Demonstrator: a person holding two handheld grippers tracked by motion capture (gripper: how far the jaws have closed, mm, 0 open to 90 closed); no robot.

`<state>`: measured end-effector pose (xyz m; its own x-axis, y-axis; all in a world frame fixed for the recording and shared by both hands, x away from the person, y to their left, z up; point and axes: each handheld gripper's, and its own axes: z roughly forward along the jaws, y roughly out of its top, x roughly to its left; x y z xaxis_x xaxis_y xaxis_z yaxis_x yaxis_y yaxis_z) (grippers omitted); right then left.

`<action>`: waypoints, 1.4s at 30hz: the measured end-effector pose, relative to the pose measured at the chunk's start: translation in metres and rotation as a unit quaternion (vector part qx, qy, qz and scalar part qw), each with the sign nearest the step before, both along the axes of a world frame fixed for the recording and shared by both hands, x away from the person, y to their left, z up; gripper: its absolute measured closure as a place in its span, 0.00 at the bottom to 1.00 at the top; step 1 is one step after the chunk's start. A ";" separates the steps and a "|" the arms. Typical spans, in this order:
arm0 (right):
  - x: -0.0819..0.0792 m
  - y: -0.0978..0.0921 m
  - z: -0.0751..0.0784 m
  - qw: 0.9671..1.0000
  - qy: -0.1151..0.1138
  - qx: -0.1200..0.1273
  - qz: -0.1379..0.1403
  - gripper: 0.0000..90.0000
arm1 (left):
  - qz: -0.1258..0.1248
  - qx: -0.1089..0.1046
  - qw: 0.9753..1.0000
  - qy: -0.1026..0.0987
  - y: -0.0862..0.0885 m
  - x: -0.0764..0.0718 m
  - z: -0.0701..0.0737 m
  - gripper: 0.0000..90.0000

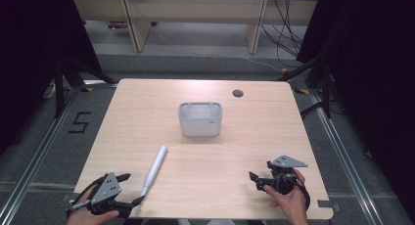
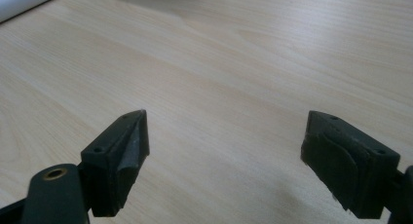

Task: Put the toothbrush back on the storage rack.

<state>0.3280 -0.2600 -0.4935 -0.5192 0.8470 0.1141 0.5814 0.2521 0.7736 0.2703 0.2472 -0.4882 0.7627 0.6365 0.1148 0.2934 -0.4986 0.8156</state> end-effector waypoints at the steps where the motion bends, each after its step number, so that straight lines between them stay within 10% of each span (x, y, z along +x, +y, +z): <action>1: 0.000 0.000 0.000 1.000 0.000 0.000 0.000 0.20 | 0.000 0.000 1.000 0.000 0.000 0.000 0.000 0.17; 11: 0.000 0.000 -0.001 1.000 0.004 -0.004 0.003 0.20 | -0.016 0.000 1.000 -0.002 -0.006 -0.004 -0.003 0.25; 28: 0.000 0.005 -0.003 1.000 0.026 0.003 0.001 0.20 | -0.053 -0.015 0.998 0.004 -0.017 -0.009 -0.001 0.98; 42: 0.002 0.003 -0.004 1.000 0.012 -0.012 0.010 0.21 | -0.044 -0.004 0.999 0.032 -0.023 0.000 -0.012 0.98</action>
